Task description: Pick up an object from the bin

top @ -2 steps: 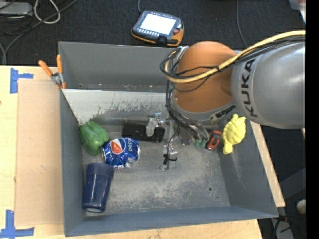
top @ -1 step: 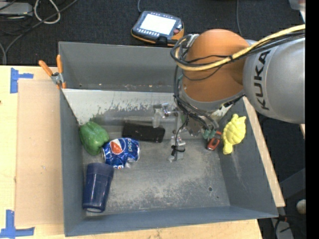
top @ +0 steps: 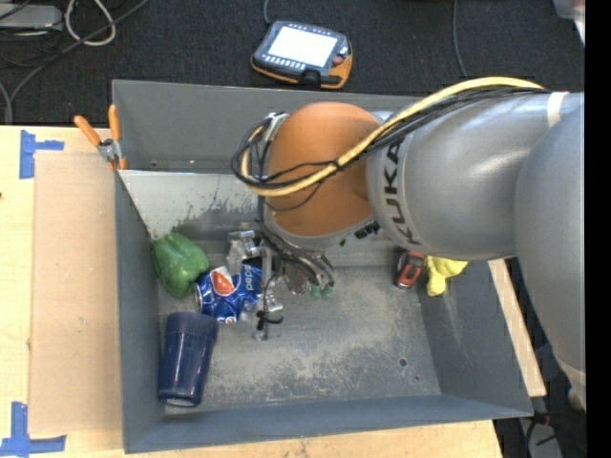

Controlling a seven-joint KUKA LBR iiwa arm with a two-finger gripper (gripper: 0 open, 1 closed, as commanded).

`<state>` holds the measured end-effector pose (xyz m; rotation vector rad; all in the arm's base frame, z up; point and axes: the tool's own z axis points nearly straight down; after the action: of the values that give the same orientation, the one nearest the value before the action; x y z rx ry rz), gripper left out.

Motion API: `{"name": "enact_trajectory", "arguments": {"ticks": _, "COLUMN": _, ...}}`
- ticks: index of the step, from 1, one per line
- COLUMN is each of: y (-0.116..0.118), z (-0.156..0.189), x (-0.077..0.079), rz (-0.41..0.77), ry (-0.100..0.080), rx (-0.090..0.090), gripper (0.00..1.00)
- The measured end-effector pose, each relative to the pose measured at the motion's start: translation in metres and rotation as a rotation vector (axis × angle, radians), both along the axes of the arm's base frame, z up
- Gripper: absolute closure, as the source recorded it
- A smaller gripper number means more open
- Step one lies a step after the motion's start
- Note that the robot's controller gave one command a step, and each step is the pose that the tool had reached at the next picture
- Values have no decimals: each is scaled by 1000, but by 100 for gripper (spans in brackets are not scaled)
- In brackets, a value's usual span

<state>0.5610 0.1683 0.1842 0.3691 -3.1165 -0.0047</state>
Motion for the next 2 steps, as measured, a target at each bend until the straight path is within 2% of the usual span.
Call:
{"name": "enact_trajectory", "arguments": {"ticks": 1, "y": -2, "z": -6, "x": 8, "rz": -22, "ry": -9, "rx": -2, "gripper": 0}}
{"name": "enact_trajectory", "arguments": {"ticks": 2, "y": 38, "z": -64, "x": 54, "rz": -178, "ry": 3, "rx": 0, "gripper": 0}}
